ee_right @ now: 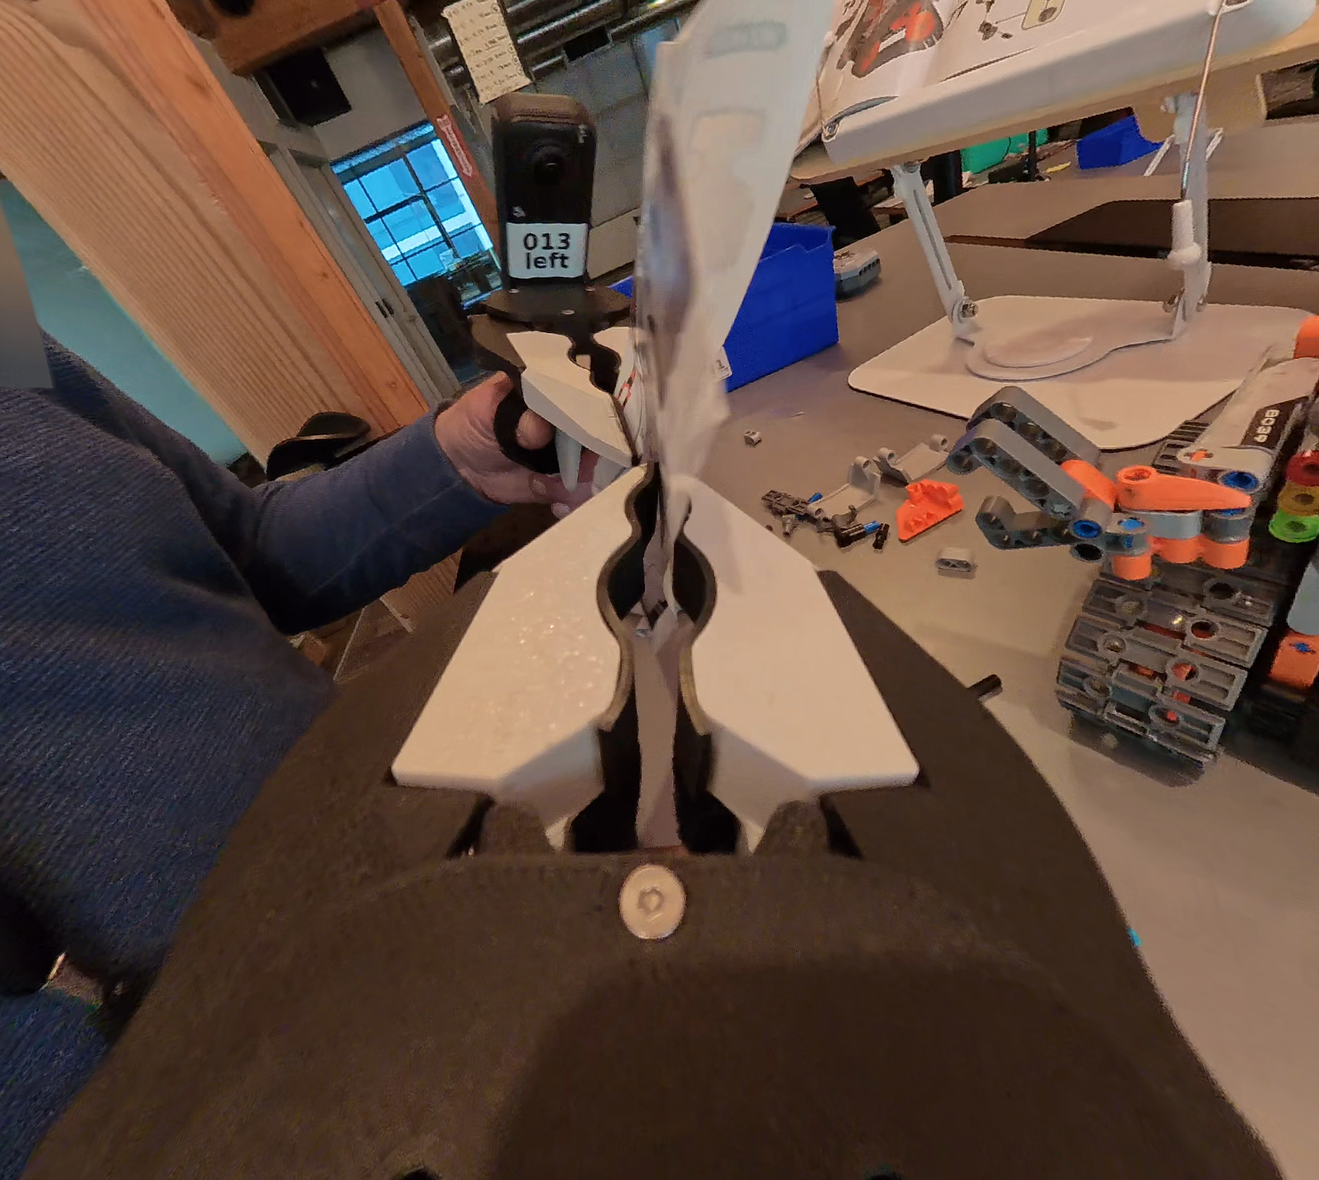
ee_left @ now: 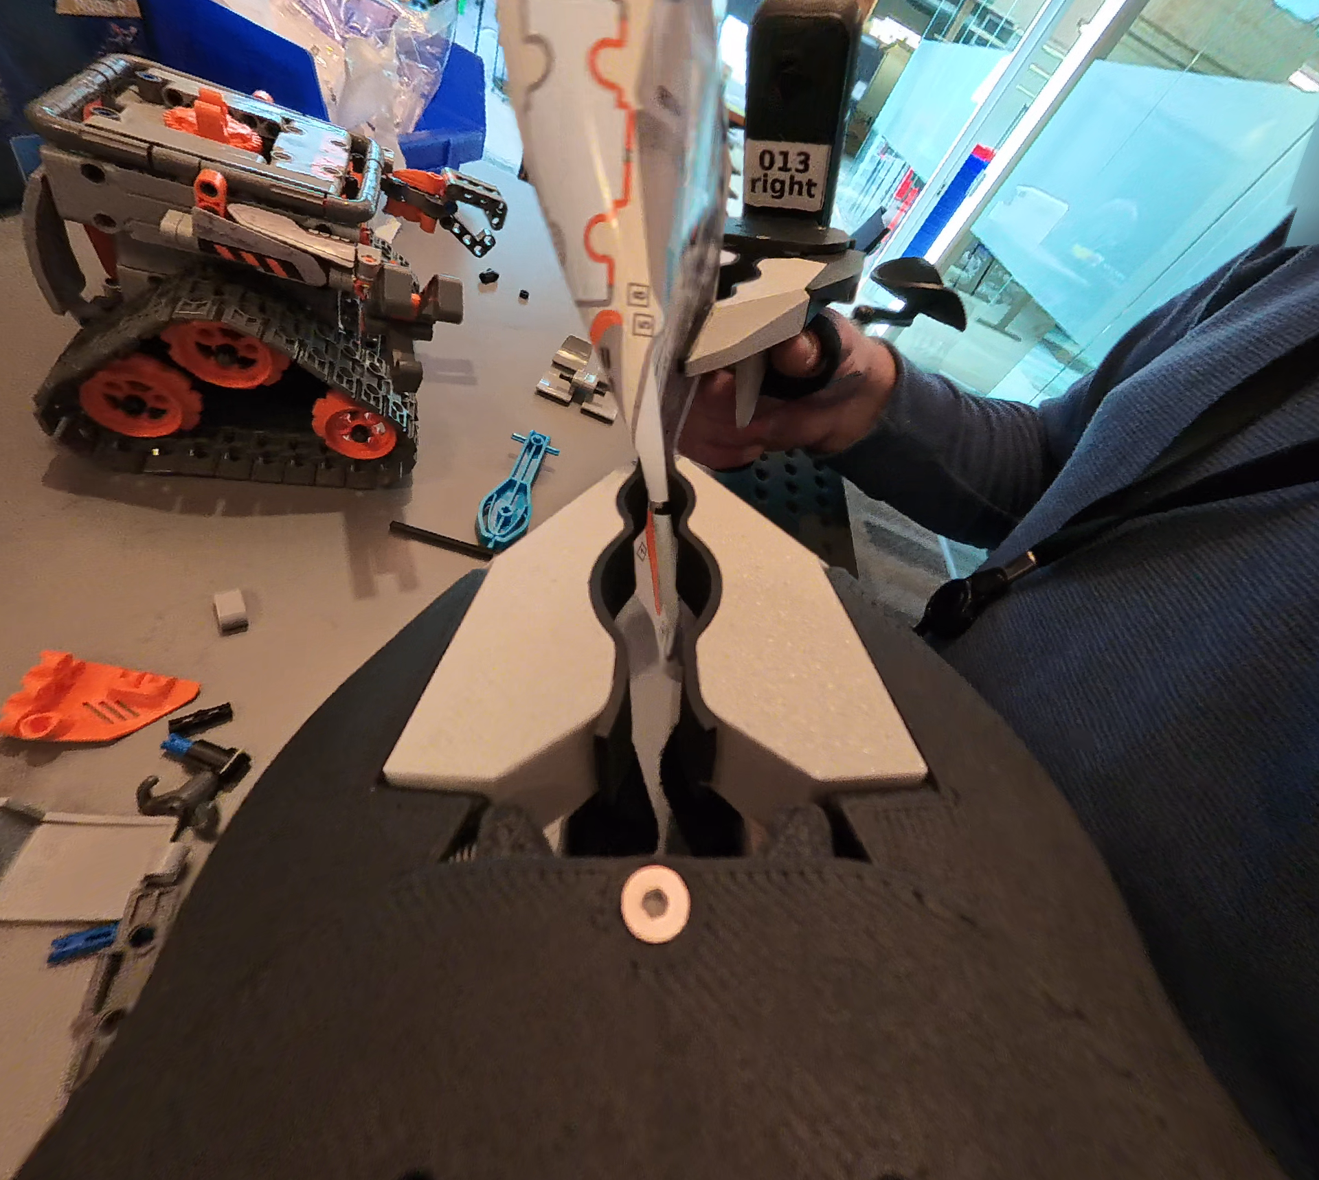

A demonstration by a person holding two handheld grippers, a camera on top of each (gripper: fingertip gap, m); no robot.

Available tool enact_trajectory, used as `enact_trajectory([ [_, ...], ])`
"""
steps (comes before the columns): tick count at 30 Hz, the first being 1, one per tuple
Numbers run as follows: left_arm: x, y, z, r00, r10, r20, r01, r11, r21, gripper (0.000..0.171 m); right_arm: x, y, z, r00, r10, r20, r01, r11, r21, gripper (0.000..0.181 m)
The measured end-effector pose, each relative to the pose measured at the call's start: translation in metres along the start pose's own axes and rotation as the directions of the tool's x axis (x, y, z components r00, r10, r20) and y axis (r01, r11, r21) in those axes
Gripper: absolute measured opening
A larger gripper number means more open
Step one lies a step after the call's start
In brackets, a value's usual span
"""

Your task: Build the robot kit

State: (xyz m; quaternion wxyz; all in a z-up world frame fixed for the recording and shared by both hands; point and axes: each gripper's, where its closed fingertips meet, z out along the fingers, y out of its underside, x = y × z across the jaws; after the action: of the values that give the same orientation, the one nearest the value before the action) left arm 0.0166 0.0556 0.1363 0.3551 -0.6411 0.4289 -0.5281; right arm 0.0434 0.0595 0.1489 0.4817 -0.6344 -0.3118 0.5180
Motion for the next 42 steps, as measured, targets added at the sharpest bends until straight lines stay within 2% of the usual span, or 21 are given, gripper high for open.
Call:
enact_trajectory([
  [5, -0.001, 0.004, 0.010, 1.000, -0.018, -0.014, 0.018, 1.000, -0.017, 0.008, -0.001, 0.002, -0.012, 1.000, -0.028, -0.006, 0.028, 0.999, -0.024, 0.000],
  [7, -0.002, 0.004, 0.013, 1.000, -0.028, -0.013, 0.028, 0.999, -0.029, 0.019, -0.002, 0.000, -0.018, 1.000, -0.019, 0.003, 0.019, 1.000, -0.018, 0.000],
  [12, -0.011, 0.000, 0.015, 0.998, -0.062, -0.001, 0.062, 0.998, -0.020, 0.061, -0.007, 0.000, -0.038, 0.997, -0.058, 0.043, 0.061, 0.996, -0.068, 0.000],
  [14, -0.011, 0.002, 0.021, 0.996, -0.091, -0.022, 0.090, 0.995, -0.049, 0.089, -0.012, -0.001, -0.045, 0.995, -0.068, 0.075, 0.074, 0.993, -0.088, 0.000],
  [18, 0.003, 0.007, 0.041, 0.988, -0.080, -0.133, 0.064, 0.991, -0.120, 0.105, -0.026, 0.005, -0.059, 0.980, -0.093, 0.175, 0.120, 0.981, -0.151, 0.000],
  [20, 0.019, 0.003, 0.051, 0.970, -0.062, -0.234, 0.034, 0.992, -0.122, 0.097, -0.031, 0.011, -0.066, 0.972, -0.089, 0.219, 0.134, 0.971, -0.199, 0.000],
  [23, 0.041, 0.001, 0.063, 0.925, -0.049, -0.378, -0.002, 0.991, -0.133, 0.063, -0.033, 0.017, -0.076, 0.965, -0.082, 0.250, 0.147, 0.957, -0.251, 0.000],
  [25, 0.056, 0.004, 0.066, 0.889, -0.029, -0.456, -0.045, 0.988, -0.151, 0.038, -0.020, 0.019, -0.082, 0.978, -0.071, 0.197, 0.126, 0.951, -0.283, 0.000],
  [28, 0.063, 0.001, 0.069, 0.874, -0.005, -0.486, -0.062, 0.991, -0.121, 0.003, -0.008, 0.015, -0.092, 0.987, 0.005, 0.158, 0.038, 0.962, -0.271, 0.000],
  [31, 0.046, 0.001, 0.074, 0.909, -0.067, -0.411, 0.016, 0.992, -0.127, 0.000, 0.002, 0.016, -0.098, 0.991, 0.060, 0.121, -0.026, 0.964, -0.266, 0.000],
  [36, 0.020, 0.017, 0.078, 0.960, -0.130, -0.249, 0.084, 0.978, -0.189, 0.000, 0.017, 0.029, -0.096, 0.994, 0.099, 0.055, -0.078, 0.953, -0.293, 0.000],
  [42, 0.009, 0.038, 0.069, 0.980, -0.155, -0.126, 0.123, 0.964, -0.235, 0.000, 0.021, 0.036, -0.086, 0.994, 0.096, 0.049, -0.077, 0.951, -0.298, 0.000],
])
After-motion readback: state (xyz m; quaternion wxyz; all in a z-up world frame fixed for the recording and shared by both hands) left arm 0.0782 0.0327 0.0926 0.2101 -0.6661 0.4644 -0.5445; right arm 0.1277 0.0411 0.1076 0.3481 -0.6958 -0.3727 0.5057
